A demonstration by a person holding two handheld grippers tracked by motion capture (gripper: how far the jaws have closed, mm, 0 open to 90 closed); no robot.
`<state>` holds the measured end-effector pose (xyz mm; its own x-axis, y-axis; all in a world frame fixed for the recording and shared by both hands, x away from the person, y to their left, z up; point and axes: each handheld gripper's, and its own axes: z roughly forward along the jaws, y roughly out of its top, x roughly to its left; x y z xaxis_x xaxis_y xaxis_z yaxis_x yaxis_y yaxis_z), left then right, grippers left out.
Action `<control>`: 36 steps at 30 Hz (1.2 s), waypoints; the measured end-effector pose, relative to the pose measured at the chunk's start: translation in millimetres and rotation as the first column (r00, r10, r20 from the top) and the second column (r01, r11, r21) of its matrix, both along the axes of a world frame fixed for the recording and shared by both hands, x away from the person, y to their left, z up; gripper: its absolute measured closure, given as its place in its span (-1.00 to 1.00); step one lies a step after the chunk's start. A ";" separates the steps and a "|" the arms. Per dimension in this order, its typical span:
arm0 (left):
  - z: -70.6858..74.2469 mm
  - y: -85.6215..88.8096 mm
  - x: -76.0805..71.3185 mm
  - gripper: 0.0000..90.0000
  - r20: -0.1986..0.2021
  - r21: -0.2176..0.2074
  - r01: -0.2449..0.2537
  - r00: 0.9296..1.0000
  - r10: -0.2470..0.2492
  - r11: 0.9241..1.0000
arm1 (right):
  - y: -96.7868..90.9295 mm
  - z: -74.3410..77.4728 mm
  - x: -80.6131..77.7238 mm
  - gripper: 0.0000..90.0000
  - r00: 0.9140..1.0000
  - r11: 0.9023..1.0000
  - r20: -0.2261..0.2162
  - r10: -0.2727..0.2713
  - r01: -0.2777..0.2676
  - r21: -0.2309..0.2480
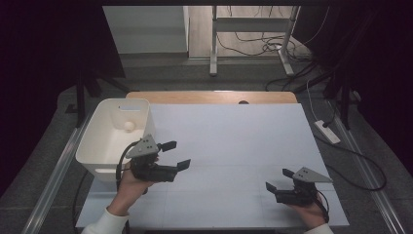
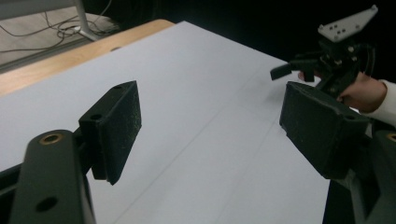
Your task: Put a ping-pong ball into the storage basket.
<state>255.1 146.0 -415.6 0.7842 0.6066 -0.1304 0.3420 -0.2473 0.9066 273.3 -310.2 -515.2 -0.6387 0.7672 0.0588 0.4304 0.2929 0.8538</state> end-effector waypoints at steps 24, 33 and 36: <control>-83.9 -3.1 -17.5 -0.52 -0.096 0.095 -0.023 0.995 0.033 0.995 | 0.0 -0.7 0.1 -0.71 1.000 1.000 0.000 0.004 -0.004 -0.004; -98.6 10.0 -19.1 -0.52 -0.116 0.113 -0.054 0.991 0.067 0.992 | -0.1 -0.8 0.0 -0.71 1.000 1.000 0.001 0.005 -0.005 -0.005; -100.6 12.6 -20.0 -0.52 -0.119 0.116 -0.057 0.990 0.071 0.992 | -0.1 -1.0 0.0 -0.71 1.000 1.000 0.001 0.005 -0.005 -0.006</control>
<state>235.1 158.6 -516.3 0.7259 0.6709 -0.1513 0.4667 -0.3190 0.8249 273.3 -310.3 -516.3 -0.6425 0.7644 0.0538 0.4282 0.2999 0.8524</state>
